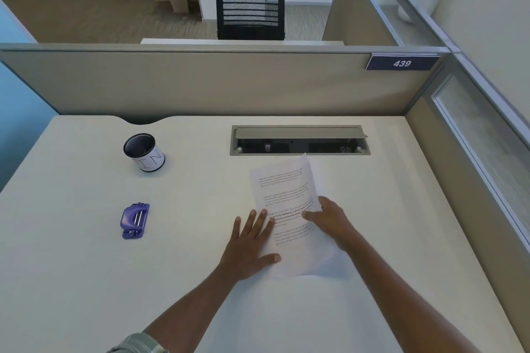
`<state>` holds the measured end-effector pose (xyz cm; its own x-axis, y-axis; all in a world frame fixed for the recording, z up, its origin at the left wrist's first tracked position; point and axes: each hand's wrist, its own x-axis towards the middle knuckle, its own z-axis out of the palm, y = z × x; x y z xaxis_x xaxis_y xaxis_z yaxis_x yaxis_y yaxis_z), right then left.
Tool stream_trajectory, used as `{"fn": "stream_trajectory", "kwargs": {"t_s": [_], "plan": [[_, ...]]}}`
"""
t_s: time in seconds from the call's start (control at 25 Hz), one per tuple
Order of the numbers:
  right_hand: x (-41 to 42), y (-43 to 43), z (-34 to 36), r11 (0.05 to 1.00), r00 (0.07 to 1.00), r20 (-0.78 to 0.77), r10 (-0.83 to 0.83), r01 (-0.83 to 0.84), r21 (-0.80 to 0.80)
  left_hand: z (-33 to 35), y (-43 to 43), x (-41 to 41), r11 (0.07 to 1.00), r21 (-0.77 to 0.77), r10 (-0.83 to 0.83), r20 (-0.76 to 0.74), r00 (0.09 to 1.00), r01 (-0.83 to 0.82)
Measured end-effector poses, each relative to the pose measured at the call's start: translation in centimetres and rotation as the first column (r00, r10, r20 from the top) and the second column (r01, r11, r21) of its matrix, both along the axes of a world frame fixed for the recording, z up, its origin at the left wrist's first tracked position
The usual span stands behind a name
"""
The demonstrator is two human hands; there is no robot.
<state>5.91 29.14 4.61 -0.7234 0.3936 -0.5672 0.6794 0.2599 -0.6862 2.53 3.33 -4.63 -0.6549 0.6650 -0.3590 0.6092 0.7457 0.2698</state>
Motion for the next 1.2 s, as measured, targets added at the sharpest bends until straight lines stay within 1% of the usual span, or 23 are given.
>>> {"fn": "stream_trajectory", "kwargs": {"t_s": [0.12,0.2,0.28,0.32,0.36,0.4,0.44,0.48,0.52,0.56,0.6,0.64,0.68,0.8,0.88,0.96,1.08,1.2], "plan": [[-1.7,1.5,0.2,1.000,0.999,0.030,0.017,-0.018,0.023,0.1,0.1,0.0,1.000,0.011,0.004,0.014,1.000,-0.004],[-2.1,1.7,0.1,0.997,0.998,0.022,0.053,-0.054,0.052,0.4,0.1,0.0,0.999,0.037,0.032,0.041,0.999,-0.034],[-1.9,1.8,-0.2,0.997,0.998,-0.012,0.063,-0.063,0.035,0.9,0.4,-0.2,0.979,0.141,0.133,0.130,0.983,-0.151],[-1.8,1.8,-0.2,0.999,0.998,-0.035,0.052,-0.052,0.011,1.3,0.6,-0.4,0.941,0.227,0.207,0.200,0.958,-0.251],[-1.6,1.8,-0.1,0.999,0.997,-0.066,0.034,-0.035,-0.021,1.8,0.7,-0.7,0.872,0.314,0.289,0.290,0.912,-0.376],[-1.4,1.8,0.0,0.998,0.994,-0.106,0.011,-0.018,-0.067,2.4,0.8,-1.3,0.765,0.379,0.373,0.398,0.838,-0.520],[-1.1,1.8,0.2,0.992,0.989,-0.150,-0.014,-0.005,-0.123,3.0,0.8,-1.8,0.621,0.406,0.448,0.518,0.729,-0.670],[-0.9,1.8,0.5,0.983,0.981,-0.191,-0.042,0.006,-0.184,3.8,0.8,-2.4,0.455,0.393,0.488,0.641,0.593,-0.799],[-0.8,1.8,0.8,0.970,0.972,-0.226,-0.068,0.011,-0.242,4.6,0.7,-3.2,0.293,0.356,0.475,0.751,0.458,-0.887],[-0.6,1.8,1.1,0.957,0.962,-0.258,-0.088,0.009,-0.290,5.3,0.7,-3.9,0.162,0.316,0.416,0.837,0.355,-0.935],[-0.6,1.8,1.4,0.943,0.951,-0.291,-0.103,0.000,-0.334,6.0,0.6,-4.6,0.077,0.279,0.337,0.896,0.289,-0.957],[-0.5,1.8,1.7,0.926,0.939,-0.323,-0.116,-0.015,-0.376,6.7,0.5,-5.3,0.038,0.254,0.265,0.930,0.255,-0.966],[-0.6,1.8,2.0,0.909,0.928,-0.352,-0.126,-0.034,-0.416,7.7,0.3,-5.8,0.038,0.252,0.207,0.945,0.254,-0.967],[-0.6,1.7,3.2,0.871,0.907,-0.402,-0.128,-0.091,-0.483,10.4,0.1,-6.5,0.082,0.330,0.093,0.937,0.337,-0.940],[-0.7,1.6,4.0,0.864,0.903,-0.413,-0.122,-0.108,-0.492,11.5,0.3,-6.6,0.061,0.356,0.042,0.932,0.359,-0.932],[-0.8,1.2,4.5,0.864,0.896,-0.429,-0.117,-0.121,-0.488,12.2,0.9,-6.3,0.033,0.363,0.044,0.930,0.365,-0.931],[-1.0,0.3,5.4,0.878,0.881,-0.456,-0.122,-0.119,-0.464,12.5,1.6,-5.6,-0.003,0.372,0.114,0.922,0.369,-0.928],[-1.1,-0.3,6.0,0.903,0.857,-0.497,-0.137,-0.098,-0.419,13.3,1.9,-5.3,-0.032,0.431,0.154,0.894,0.421,-0.902]]}}
